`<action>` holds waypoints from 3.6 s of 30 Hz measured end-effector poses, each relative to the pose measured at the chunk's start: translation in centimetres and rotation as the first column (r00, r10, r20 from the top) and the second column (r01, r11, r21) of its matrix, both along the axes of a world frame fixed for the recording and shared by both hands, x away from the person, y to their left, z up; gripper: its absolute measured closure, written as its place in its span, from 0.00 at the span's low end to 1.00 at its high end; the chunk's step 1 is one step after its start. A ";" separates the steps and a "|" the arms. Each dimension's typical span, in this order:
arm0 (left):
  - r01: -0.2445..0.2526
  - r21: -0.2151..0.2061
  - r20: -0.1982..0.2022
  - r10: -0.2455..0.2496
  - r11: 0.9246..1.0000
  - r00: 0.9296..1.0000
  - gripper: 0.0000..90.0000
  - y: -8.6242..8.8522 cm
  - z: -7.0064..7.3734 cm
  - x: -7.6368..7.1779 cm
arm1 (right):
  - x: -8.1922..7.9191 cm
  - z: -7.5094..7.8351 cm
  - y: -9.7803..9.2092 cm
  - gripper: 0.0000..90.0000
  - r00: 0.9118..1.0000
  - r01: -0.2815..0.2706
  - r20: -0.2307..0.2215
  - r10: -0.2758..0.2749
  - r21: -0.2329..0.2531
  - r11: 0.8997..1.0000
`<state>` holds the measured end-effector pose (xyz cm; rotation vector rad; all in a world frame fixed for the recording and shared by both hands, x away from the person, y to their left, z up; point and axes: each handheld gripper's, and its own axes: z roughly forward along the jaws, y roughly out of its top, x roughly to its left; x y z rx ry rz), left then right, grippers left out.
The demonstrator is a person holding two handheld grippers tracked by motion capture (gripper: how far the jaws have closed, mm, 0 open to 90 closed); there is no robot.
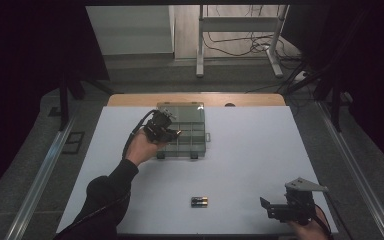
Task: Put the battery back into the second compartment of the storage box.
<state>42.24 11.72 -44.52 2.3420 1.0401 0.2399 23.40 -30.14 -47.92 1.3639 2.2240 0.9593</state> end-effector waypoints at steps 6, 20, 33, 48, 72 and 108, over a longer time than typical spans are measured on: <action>-0.057 0.002 0.006 0.057 0.998 0.998 0.86 0.7 -0.1 1.8 | 0.0 0.0 0.0 0.00 1.000 0.001 -0.004 -0.001 0.002 1.000; -0.139 0.015 -0.004 0.139 0.990 0.990 0.86 0.9 -1.6 3.9 | 0.1 0.0 0.0 0.00 1.000 0.001 -0.008 -0.001 0.000 1.000; -0.169 -0.018 -0.004 0.169 0.985 0.986 0.42 1.1 -2.0 4.4 | 0.1 0.0 0.0 0.00 1.000 0.000 -0.007 0.000 0.000 1.000; -0.031 -0.049 -0.010 0.031 0.998 0.999 0.00 1.3 -0.7 1.4 | 0.1 0.0 0.0 0.00 1.000 0.003 -0.008 -0.003 -0.003 1.000; 0.138 -0.053 0.054 -0.135 0.989 0.989 0.00 -1.0 0.0 -4.9 | 0.1 -0.1 0.1 0.00 1.000 0.004 -0.011 -0.004 -0.006 1.000; 0.316 -0.064 -0.042 -0.319 0.947 0.947 0.32 -5.3 -3.3 -11.0 | 0.0 0.0 0.1 0.00 1.000 -0.004 -0.006 0.004 -0.010 1.000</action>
